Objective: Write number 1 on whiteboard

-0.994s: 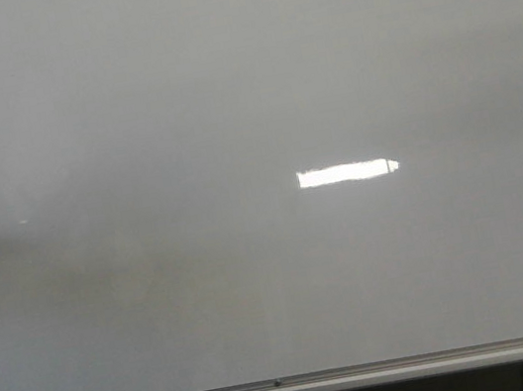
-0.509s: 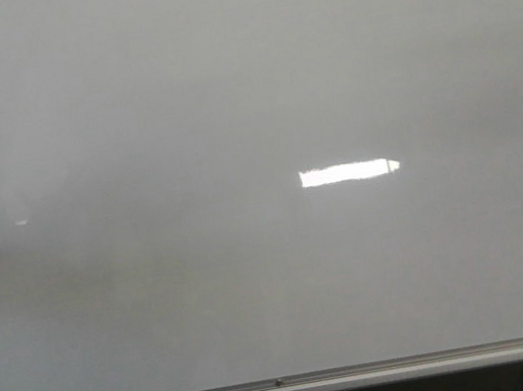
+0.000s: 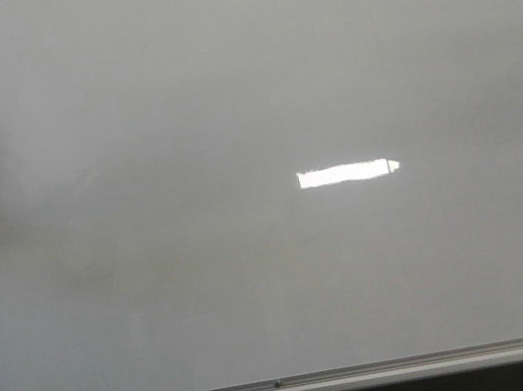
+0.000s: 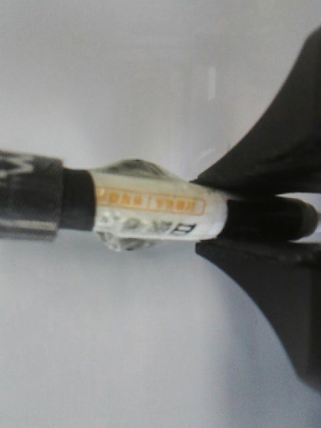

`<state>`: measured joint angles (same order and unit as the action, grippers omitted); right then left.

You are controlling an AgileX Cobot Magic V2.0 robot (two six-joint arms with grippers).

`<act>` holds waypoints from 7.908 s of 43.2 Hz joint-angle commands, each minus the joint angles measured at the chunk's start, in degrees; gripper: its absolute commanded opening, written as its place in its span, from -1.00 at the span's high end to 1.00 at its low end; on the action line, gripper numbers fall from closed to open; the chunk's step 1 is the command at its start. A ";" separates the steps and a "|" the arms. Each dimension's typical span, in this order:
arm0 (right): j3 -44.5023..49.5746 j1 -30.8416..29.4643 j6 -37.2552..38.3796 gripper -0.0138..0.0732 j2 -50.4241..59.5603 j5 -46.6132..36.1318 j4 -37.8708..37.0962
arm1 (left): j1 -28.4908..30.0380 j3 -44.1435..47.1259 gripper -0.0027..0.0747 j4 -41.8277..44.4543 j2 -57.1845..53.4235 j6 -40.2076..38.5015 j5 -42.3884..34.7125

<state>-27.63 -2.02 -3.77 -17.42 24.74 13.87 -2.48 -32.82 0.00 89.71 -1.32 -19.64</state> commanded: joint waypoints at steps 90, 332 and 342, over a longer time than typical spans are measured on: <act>-44.40 21.29 -49.08 -0.35 -64.88 51.74 54.03 | -23.62 -34.41 0.98 -49.16 -9.73 61.74 92.73; -21.36 18.06 -47.89 0.93 -61.49 -20.59 43.71 | 3.88 6.14 0.98 -13.97 -58.92 12.94 31.85; -20.16 18.06 -47.89 0.93 -58.00 -14.10 43.71 | 3.88 6.14 0.98 -13.97 -58.92 12.94 31.85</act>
<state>-46.41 16.28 -50.82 -79.71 9.69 57.18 1.40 -25.05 -13.64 30.81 11.95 16.01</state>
